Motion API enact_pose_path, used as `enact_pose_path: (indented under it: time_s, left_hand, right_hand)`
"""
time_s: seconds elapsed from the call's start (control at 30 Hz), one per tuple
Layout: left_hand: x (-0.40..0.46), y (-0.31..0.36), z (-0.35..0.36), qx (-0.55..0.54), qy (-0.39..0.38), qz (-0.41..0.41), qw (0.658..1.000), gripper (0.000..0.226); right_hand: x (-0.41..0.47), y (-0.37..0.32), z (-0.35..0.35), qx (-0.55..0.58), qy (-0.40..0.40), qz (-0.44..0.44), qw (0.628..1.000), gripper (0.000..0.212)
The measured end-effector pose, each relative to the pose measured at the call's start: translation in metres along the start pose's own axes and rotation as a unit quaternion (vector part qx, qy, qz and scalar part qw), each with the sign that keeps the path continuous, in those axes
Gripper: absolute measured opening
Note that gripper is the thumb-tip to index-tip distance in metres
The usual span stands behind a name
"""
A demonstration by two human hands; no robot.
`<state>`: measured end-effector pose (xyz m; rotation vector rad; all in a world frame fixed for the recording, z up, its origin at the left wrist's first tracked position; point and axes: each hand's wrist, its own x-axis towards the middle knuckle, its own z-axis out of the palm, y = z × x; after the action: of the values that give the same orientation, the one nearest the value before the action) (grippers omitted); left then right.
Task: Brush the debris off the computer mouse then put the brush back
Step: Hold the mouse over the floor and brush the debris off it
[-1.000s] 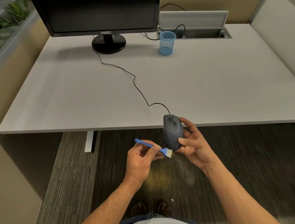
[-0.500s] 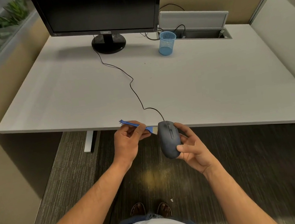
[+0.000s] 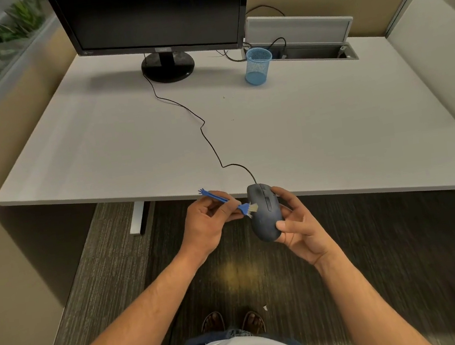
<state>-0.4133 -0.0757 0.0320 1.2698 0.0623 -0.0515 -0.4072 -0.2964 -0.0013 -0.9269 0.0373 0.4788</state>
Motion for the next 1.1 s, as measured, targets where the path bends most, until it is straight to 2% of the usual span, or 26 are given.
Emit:
enact_pose_path:
  time_s: [0.33,0.47,0.6,0.83,1.1]
  left_hand:
    - [-0.028,-0.008,0.001,0.046,-0.032,0.005,0.998,0.016]
    - [-0.022,-0.003,-0.004,0.023,-0.01,0.02,0.999,0.017]
    - [-0.002,0.007,-0.007,-0.007,0.029,0.034,0.999,0.014]
    - [0.019,0.009,-0.004,0.018,0.035,0.047,0.998,0.012]
    - [-0.009,-0.004,0.003,0.041,-0.026,0.021,0.999,0.014]
  right_hand:
    - [0.001,-0.004,-0.003,0.0,0.022,-0.003,1.0,0.08]
    - [0.0,-0.004,-0.003,0.006,0.017,-0.002,1.0,0.075]
    - [0.0,-0.004,0.001,0.014,0.005,0.006,1.0,0.079]
    - [0.002,-0.003,0.006,0.008,-0.002,0.012,1.0,0.079]
    - [0.002,-0.003,-0.002,0.005,0.021,0.002,1.0,0.08]
